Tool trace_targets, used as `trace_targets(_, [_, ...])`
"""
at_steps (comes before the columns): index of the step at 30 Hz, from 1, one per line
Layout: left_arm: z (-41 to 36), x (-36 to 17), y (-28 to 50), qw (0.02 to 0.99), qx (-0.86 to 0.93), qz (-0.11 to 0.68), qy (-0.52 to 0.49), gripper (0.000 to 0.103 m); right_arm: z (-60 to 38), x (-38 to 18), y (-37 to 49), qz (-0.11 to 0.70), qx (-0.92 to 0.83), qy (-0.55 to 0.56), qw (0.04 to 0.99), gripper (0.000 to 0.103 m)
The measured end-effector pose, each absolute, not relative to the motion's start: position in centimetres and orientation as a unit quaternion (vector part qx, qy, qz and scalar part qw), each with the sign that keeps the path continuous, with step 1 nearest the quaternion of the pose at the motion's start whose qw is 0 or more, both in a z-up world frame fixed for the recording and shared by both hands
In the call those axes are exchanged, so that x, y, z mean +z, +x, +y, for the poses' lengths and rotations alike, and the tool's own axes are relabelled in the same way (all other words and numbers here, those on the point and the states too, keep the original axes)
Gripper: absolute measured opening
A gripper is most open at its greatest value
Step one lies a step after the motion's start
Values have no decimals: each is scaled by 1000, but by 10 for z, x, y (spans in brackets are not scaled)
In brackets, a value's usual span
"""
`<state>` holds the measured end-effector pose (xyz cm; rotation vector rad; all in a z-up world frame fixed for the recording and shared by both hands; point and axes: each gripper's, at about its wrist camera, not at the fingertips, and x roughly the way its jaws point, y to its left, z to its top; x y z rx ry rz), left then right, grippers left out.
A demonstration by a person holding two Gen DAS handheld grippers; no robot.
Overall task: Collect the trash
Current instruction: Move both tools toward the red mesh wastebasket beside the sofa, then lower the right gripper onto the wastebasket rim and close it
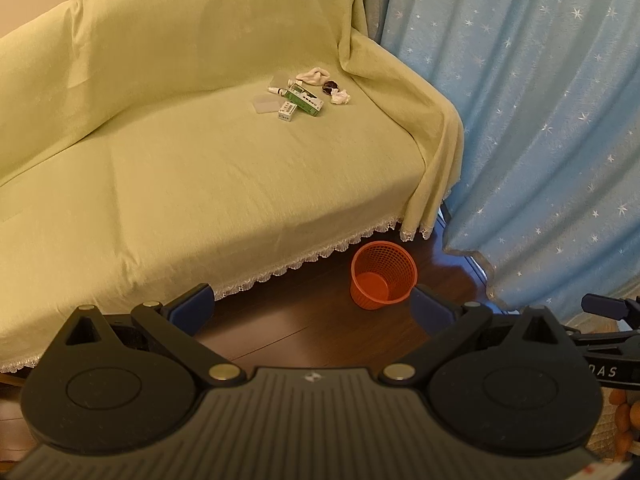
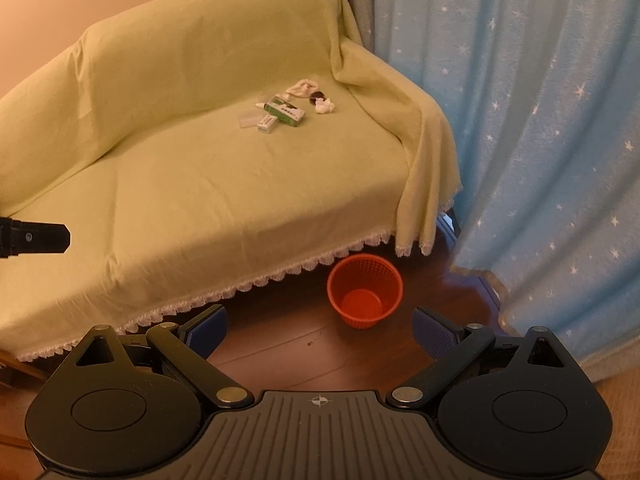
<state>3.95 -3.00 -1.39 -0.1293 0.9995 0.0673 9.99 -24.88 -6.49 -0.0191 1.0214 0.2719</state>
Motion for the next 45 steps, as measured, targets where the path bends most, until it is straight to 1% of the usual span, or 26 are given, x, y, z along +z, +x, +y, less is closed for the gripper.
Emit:
trace_targets(6, [-23, -24, 66, 876, 25, 478, -55, 102, -242, -86, 124, 480, 150, -29, 864, 96])
trace_targets(10, [-10, -38, 95, 878, 6, 477, -51, 102, -229, -110, 149, 483, 154, -54, 860, 96])
trace_targets(13, [0, -54, 122, 877, -12, 480, -38, 102, -217, -131, 166, 496, 150, -69, 852, 87])
trace_targets(18, [16, -85, 171, 873, -54, 485, -15, 102, -204, -165, 197, 514, 135, -69, 844, 86])
trace_targets(22, [26, -109, 206, 875, -83, 477, 8, 102, -190, -200, 216, 515, 147, -103, 838, 85])
trace_targets(32, [34, -192, 269, 873, -90, 479, 19, 102, -189, -329, 256, 520, 203, -177, 810, 83])
trace_targets(40, [21, -277, 301, 877, -67, 476, 9, 102, -204, -452, 285, 525, 252, -224, 782, 77])
trace_targets(45, [12, -333, 313, 876, -60, 479, 9, 102, -208, -518, 302, 531, 264, -229, 772, 76])
